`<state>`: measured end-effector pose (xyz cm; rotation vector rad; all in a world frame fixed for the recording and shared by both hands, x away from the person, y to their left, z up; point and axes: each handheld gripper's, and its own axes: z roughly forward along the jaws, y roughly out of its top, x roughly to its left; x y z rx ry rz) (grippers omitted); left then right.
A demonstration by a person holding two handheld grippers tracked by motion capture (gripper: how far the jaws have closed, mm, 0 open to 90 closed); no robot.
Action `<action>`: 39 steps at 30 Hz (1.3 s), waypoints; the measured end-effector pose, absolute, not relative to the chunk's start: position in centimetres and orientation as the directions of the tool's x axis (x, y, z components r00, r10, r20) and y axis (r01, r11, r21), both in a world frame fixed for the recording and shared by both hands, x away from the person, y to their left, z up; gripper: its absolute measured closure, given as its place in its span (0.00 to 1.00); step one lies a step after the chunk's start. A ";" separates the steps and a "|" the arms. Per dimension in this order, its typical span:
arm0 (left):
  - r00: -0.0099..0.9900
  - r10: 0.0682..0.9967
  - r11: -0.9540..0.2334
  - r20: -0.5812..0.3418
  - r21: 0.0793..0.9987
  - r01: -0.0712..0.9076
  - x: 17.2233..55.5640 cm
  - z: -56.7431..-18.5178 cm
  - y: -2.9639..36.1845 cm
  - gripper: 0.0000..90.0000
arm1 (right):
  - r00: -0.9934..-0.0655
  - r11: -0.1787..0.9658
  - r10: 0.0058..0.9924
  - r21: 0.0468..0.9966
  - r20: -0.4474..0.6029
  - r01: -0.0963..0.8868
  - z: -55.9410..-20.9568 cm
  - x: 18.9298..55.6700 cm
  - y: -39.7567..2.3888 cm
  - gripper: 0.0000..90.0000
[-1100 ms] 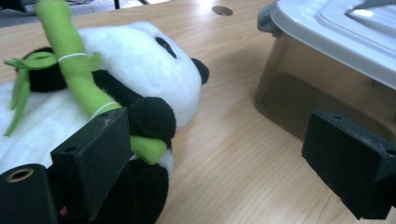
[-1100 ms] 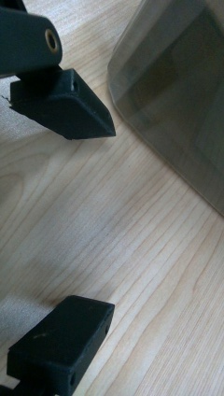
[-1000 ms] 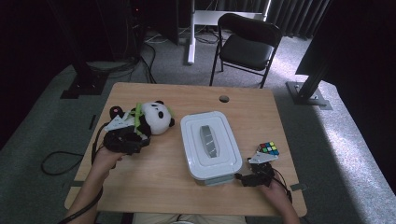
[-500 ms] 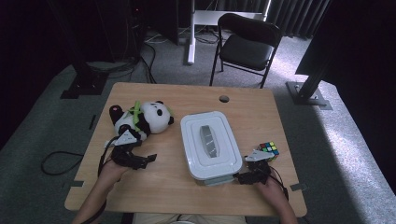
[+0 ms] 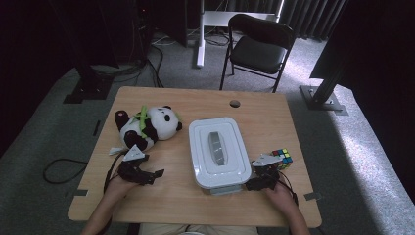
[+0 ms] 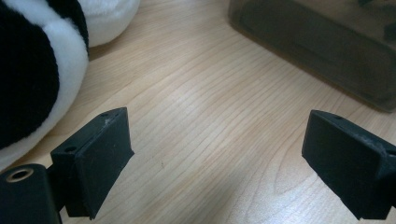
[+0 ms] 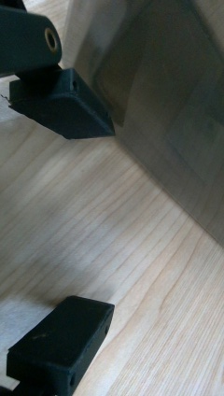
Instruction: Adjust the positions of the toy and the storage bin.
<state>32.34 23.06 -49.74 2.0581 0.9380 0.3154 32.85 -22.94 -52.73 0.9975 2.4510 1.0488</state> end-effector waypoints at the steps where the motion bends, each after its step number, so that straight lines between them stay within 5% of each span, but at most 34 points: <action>1: 0.688 0.719 -0.377 -0.102 0.774 0.509 32.4 -49.9 23.0 0.10 | -0.718 0.495 0.696 0.724 0.002 0.482 -52.7 32.9 -22.9 0.14; 19: 0.693 0.718 -0.454 -0.064 0.711 0.537 32.6 -52.0 22.8 0.10 | -0.708 0.445 0.705 0.765 0.020 0.466 -51.3 32.3 -24.0 0.15; 39: 0.681 0.733 -0.491 0.008 0.699 0.520 32.7 -52.4 22.4 0.10 | -0.684 0.355 0.730 0.842 0.023 0.406 -45.2 31.6 -26.6 0.15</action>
